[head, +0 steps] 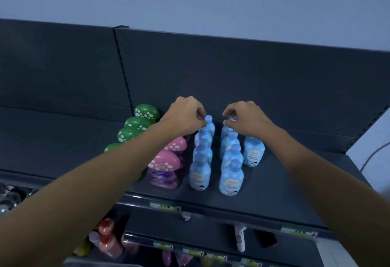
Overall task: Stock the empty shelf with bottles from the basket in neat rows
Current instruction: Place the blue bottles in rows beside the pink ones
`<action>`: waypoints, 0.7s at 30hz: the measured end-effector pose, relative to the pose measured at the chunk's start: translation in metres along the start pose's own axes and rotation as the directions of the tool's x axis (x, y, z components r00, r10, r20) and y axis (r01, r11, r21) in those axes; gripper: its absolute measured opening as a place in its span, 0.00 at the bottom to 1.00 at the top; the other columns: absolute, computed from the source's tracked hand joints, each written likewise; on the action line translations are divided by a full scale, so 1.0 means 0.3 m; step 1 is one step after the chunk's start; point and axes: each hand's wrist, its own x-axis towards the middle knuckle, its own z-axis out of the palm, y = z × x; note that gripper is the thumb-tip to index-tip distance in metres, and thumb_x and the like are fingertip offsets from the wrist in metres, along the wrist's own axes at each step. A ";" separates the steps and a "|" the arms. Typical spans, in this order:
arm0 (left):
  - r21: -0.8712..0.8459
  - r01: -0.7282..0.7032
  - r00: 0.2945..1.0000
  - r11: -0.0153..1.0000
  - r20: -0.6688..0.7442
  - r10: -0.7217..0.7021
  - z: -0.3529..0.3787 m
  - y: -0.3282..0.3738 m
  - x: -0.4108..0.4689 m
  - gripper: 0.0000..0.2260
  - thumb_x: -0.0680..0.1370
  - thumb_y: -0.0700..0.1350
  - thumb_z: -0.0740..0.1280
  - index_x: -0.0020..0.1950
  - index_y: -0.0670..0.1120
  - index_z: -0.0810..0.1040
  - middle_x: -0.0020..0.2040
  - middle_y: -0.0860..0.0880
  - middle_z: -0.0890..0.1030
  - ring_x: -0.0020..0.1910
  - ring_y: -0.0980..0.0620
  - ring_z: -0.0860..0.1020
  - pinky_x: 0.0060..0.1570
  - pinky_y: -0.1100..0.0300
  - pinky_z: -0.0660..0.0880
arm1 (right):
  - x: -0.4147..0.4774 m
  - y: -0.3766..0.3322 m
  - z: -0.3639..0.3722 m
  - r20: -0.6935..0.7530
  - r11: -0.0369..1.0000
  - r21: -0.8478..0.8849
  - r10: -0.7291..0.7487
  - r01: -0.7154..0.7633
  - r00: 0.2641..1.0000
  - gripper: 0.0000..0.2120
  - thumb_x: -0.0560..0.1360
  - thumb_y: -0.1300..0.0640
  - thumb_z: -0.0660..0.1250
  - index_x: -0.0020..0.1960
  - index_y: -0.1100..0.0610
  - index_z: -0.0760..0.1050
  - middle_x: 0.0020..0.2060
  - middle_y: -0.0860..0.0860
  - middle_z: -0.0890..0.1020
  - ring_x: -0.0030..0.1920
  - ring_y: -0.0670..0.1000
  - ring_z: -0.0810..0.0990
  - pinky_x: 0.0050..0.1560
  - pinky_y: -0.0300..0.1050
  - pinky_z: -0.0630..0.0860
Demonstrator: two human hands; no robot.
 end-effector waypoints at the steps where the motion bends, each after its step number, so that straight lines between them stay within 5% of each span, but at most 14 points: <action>1: -0.007 -0.009 1.000 1.000 -0.011 0.009 -0.031 -0.034 -0.030 0.05 0.71 0.46 0.76 0.47 0.51 0.86 0.40 0.56 0.85 0.47 0.54 0.84 0.55 0.54 0.81 | -0.011 -0.055 0.008 -0.006 1.000 -0.006 -0.006 0.006 1.000 0.10 0.73 0.51 0.72 0.54 0.49 0.82 0.47 0.45 0.84 0.49 0.48 0.82 0.54 0.50 0.80; 11: -0.008 -0.082 0.996 0.997 0.043 0.082 -0.270 -0.406 -0.401 0.07 0.73 0.46 0.76 0.51 0.49 0.87 0.45 0.53 0.87 0.46 0.55 0.84 0.54 0.56 0.81 | -0.215 -0.622 0.206 0.004 0.999 -0.019 0.040 -0.040 0.999 0.13 0.73 0.55 0.71 0.57 0.53 0.82 0.51 0.49 0.85 0.54 0.51 0.81 0.55 0.51 0.79; 21: -0.007 0.006 0.980 1.000 0.199 -0.004 -0.262 -0.748 -0.779 0.09 0.74 0.48 0.75 0.53 0.49 0.85 0.46 0.53 0.86 0.48 0.53 0.83 0.54 0.54 0.81 | -0.473 -0.961 0.541 0.107 0.996 0.036 0.081 -0.086 0.991 0.12 0.74 0.54 0.71 0.58 0.53 0.81 0.48 0.49 0.85 0.52 0.51 0.82 0.53 0.49 0.80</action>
